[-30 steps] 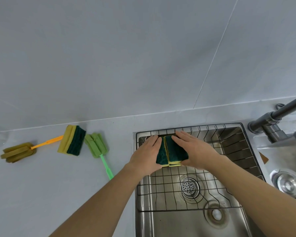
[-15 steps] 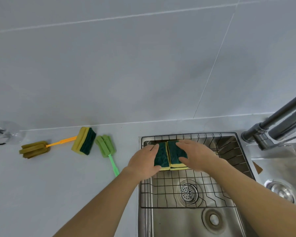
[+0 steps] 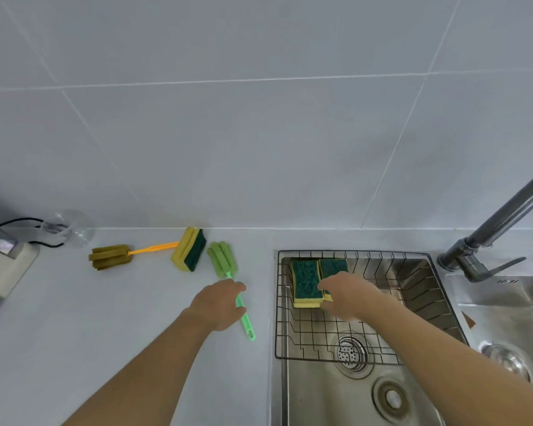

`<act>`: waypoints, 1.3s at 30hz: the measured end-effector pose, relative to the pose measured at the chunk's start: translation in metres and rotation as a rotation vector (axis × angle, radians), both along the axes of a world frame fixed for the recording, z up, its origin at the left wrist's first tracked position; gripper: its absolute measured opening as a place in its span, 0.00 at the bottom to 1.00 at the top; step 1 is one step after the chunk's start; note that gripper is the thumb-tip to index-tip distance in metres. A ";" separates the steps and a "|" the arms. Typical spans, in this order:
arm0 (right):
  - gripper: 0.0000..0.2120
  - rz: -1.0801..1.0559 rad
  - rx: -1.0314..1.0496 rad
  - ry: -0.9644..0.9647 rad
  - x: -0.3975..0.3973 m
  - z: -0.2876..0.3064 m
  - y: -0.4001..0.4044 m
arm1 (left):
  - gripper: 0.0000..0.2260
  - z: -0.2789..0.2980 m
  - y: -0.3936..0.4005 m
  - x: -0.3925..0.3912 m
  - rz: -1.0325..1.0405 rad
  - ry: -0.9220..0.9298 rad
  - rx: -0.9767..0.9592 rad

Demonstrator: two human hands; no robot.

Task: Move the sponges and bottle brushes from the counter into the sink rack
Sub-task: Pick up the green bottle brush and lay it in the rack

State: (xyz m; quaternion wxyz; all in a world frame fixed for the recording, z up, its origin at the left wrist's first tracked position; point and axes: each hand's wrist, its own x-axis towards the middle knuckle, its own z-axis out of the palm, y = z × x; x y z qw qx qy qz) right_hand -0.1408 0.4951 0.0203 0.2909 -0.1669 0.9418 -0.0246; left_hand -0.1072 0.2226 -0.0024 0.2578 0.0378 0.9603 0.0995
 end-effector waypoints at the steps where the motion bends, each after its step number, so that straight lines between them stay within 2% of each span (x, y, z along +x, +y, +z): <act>1: 0.22 -0.004 -0.010 -0.005 0.003 0.000 -0.006 | 0.25 0.001 -0.010 0.003 0.006 -0.004 -0.022; 8: 0.17 -0.053 -0.037 -0.030 0.025 -0.004 -0.051 | 0.25 0.002 -0.070 0.009 0.001 -0.054 -0.084; 13: 0.11 -0.140 -0.085 -0.067 0.034 -0.017 -0.082 | 0.25 0.004 -0.096 -0.007 -0.082 -0.030 -0.114; 17: 0.22 -0.232 -0.160 -0.073 0.041 -0.034 -0.112 | 0.22 0.007 -0.110 -0.029 -0.192 0.074 -0.109; 23: 0.21 -0.378 -0.230 -0.072 0.047 -0.054 -0.145 | 0.17 0.007 -0.114 -0.070 -0.476 0.274 -0.068; 30: 0.20 -0.511 -0.243 -0.063 0.044 -0.066 -0.170 | 0.22 -0.014 -0.099 -0.109 -0.691 0.360 -0.030; 39: 0.04 -0.503 -0.149 -0.052 0.041 -0.075 -0.184 | 0.20 -0.038 -0.087 -0.127 -0.752 0.361 -0.065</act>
